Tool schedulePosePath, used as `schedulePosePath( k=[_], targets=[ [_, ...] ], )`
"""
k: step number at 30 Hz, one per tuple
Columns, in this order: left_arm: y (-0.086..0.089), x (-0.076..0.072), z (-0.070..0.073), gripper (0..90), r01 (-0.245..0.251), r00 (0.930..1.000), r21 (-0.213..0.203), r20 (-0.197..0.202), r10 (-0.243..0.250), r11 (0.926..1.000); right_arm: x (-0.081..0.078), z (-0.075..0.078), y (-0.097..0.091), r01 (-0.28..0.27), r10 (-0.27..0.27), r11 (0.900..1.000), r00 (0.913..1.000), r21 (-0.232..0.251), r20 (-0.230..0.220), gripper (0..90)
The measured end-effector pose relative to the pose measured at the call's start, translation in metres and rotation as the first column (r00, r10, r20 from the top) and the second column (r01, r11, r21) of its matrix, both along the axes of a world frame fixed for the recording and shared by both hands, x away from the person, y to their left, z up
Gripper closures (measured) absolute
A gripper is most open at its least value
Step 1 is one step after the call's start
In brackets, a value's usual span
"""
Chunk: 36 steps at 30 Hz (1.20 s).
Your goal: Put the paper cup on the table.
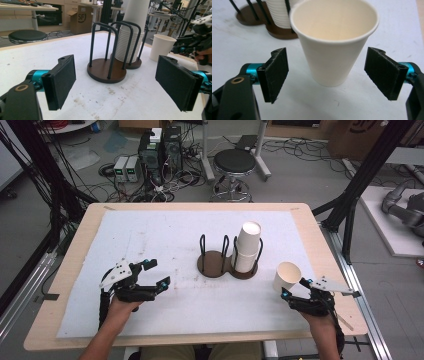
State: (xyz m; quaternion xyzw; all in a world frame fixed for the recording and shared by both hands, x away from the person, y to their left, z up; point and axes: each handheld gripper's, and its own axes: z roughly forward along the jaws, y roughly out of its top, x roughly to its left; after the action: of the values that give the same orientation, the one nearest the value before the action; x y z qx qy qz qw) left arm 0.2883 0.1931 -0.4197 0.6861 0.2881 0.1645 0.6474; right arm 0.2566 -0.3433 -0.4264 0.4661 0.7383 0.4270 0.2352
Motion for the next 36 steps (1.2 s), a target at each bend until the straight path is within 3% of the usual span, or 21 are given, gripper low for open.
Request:
schedulePosePath(
  k=[7, 11, 18, 28, 36],
  targets=[
    [0.003, 0.001, 0.002, 16.1, 0.012, 0.9999, -0.014, -0.007, -0.012, 0.9998, -0.012, 0.019, -0.002, -0.015, 0.013, 0.9988, 0.9983, 0.045, 0.058, 19.9],
    [0.006, 0.000, 0.003, 16.1, 0.023, 0.9997, -0.015, -0.005, -0.023, 0.9996, -0.015, 0.029, 0.006, -0.058, 0.052, 0.9965, 0.9930, 0.060, 0.106, 19.9],
    [0.008, -0.003, 0.002, 16.1, 0.039, 0.9992, -0.012, -0.008, -0.040, 0.9992, -0.017, 0.037, 0.027, -0.180, 0.168, 0.9819, 0.9710, 0.059, 0.171, 19.9],
    [0.009, -0.005, 0.002, 16.2, 0.037, 0.9993, -0.007, 0.004, -0.037, 0.9993, -0.013, 0.041, 0.050, -0.264, 0.254, 0.9635, 0.9513, 0.041, 0.175, 19.9],
    [0.008, -0.008, 0.003, 16.2, 0.041, 0.9990, 0.004, 0.014, -0.041, 0.9991, -0.016, 0.040, 0.055, -0.271, 0.260, 0.9619, 0.9491, 0.037, 0.178, 20.0]
  ],
)
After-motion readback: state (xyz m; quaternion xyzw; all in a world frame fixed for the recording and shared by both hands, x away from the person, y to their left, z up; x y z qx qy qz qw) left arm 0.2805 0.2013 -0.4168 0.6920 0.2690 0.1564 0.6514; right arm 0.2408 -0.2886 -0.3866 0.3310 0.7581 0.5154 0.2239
